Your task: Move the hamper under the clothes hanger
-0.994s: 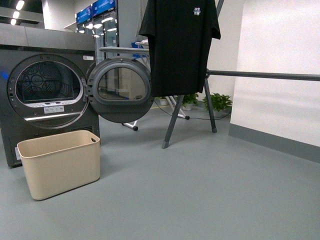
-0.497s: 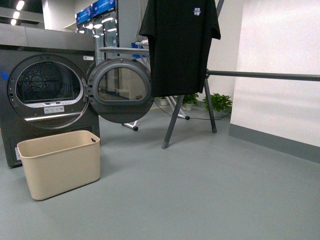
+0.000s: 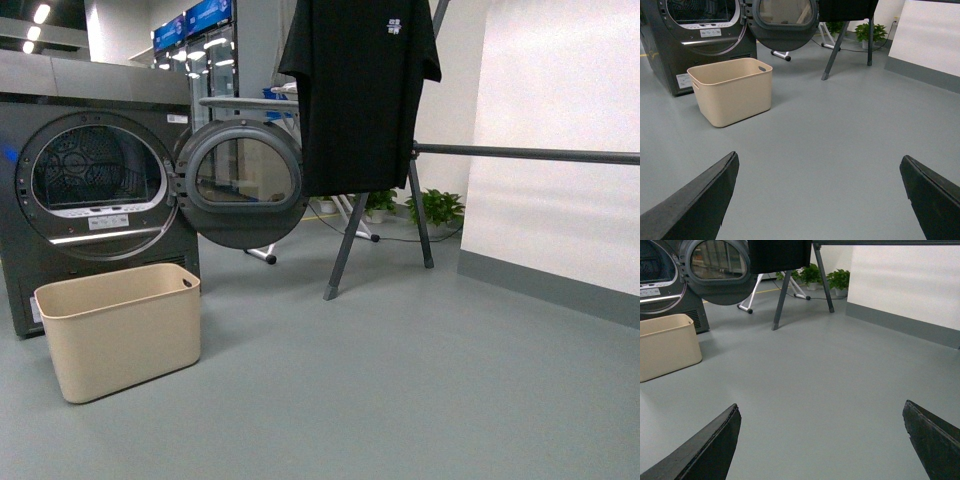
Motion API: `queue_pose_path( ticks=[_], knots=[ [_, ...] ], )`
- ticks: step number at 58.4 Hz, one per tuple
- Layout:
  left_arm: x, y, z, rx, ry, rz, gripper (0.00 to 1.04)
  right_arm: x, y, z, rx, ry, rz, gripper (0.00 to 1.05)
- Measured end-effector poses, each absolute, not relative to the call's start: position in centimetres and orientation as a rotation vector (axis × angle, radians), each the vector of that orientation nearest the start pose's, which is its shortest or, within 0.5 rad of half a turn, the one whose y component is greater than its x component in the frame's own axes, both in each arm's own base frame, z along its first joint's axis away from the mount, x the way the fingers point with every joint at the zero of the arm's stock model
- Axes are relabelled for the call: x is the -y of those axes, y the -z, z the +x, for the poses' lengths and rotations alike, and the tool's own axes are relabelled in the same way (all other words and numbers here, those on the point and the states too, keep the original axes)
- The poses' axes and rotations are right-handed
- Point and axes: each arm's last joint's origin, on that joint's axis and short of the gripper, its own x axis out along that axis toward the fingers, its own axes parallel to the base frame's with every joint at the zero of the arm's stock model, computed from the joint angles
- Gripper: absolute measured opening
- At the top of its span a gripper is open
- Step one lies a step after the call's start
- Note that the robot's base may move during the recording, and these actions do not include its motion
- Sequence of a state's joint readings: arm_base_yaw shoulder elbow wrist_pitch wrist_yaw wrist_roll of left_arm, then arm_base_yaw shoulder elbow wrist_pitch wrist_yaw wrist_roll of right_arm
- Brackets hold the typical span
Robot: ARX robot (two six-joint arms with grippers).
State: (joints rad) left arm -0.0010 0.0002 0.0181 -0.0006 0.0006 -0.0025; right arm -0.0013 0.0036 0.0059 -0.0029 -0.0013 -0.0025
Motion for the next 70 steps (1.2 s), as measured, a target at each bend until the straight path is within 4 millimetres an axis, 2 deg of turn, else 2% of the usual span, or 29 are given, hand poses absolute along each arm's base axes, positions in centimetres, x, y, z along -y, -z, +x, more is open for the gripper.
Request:
queue_pose_path(
  ticks=[70],
  knots=[
    [0.01, -16.96, 9.65, 0.018, 0.001, -0.002, 0.98, 0.01, -16.51, 9.75, 0.000, 0.000, -0.002, 0.97]
  ],
)
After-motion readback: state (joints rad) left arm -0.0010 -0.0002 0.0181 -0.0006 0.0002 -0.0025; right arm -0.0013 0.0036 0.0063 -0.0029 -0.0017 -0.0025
